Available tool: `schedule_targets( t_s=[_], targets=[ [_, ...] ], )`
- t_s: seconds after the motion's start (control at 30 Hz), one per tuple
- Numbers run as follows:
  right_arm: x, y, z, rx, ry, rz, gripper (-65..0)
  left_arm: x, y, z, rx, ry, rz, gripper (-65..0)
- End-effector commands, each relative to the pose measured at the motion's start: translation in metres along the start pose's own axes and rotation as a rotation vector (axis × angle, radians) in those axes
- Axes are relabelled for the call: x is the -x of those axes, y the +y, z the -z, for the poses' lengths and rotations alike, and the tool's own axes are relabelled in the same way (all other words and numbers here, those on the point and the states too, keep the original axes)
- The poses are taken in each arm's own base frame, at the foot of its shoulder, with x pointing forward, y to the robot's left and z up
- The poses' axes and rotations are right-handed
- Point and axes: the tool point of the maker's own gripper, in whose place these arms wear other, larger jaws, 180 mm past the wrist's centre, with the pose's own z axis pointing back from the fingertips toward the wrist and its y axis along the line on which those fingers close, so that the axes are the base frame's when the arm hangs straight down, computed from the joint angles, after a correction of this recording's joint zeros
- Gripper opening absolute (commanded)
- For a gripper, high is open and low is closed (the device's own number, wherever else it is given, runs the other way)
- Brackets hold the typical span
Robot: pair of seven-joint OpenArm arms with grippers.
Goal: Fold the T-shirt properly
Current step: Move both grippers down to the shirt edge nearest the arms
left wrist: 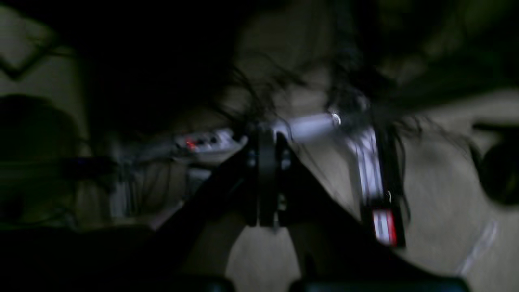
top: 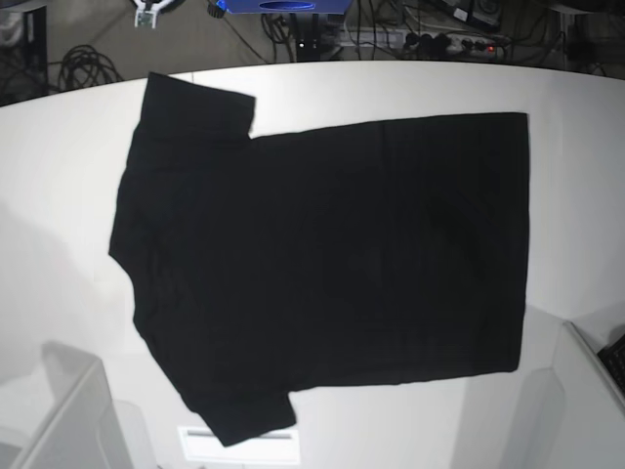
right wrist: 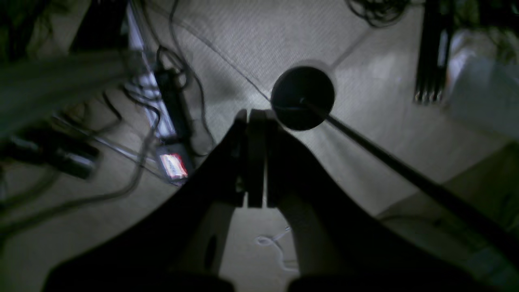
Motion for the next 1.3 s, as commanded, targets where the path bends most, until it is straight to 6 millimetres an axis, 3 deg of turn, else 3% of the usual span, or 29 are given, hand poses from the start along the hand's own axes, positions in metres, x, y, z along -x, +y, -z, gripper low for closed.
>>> schedule_targets(
  t_s=[0.0,0.13,0.33,0.5,0.6,0.67,0.7,0.77,0.87,0.93,1.1,1.27],
  targets=[
    [-0.006,-0.013,-0.007,0.031,-0.022,0.018,-65.0,-0.006,0.008,-0.013,-0.011,-0.025,0.003,-65.0],
    [-0.031,-0.025,-0.023,0.044,-0.058,0.068,-65.0,-0.043,0.041,-0.032,-0.094,-0.123,0.015,-65.0],
    [-0.077,-0.033,-0.052,0.042,-0.149,0.090,-65.0,-0.090,0.073,-0.052,-0.227,-0.247,0.007,-65.0],
    [-0.141,-0.051,-0.084,0.085,-0.278,0.103,-65.0,-0.138,0.097,-0.058,-0.292,-0.372,0.034,-65.0],
    [-0.184,-0.048,-0.110,0.086,-0.387,0.119,-65.0,-0.168,0.108,-0.062,-0.334,-0.459,-0.022,-65.0],
    [-0.199,-0.041,-0.113,0.068,-0.417,0.123,-65.0,-0.179,0.114,-0.067,-0.357,-0.500,-0.080,-65.0],
    [-0.208,-0.039,-0.113,0.061,-0.435,0.130,-65.0,-0.184,0.115,-0.068,-0.360,-0.514,-0.103,-60.9],
    [-0.216,-0.033,-0.109,0.045,-0.427,0.143,-65.0,-0.191,0.119,-0.071,-0.373,-0.542,-0.142,-46.4],
    [-0.226,-0.018,-0.105,-0.040,-0.414,0.213,-42.2,-0.196,0.124,-0.070,-0.375,-0.555,-0.147,-31.6],
    [-0.233,-0.002,-0.106,-0.144,-0.414,0.232,-32.1,-0.197,0.126,-0.064,-0.350,-0.534,-0.129,-25.3],
    [-0.251,0.010,-0.111,-0.351,-0.388,0.279,-31.1,-0.204,0.126,-0.049,-0.319,-0.490,-0.159,-23.0],
    [-0.254,-0.006,-0.099,-0.365,-0.316,0.369,-31.1,-0.215,0.122,-0.040,-0.172,-0.540,-0.473,-23.0]
  ],
)
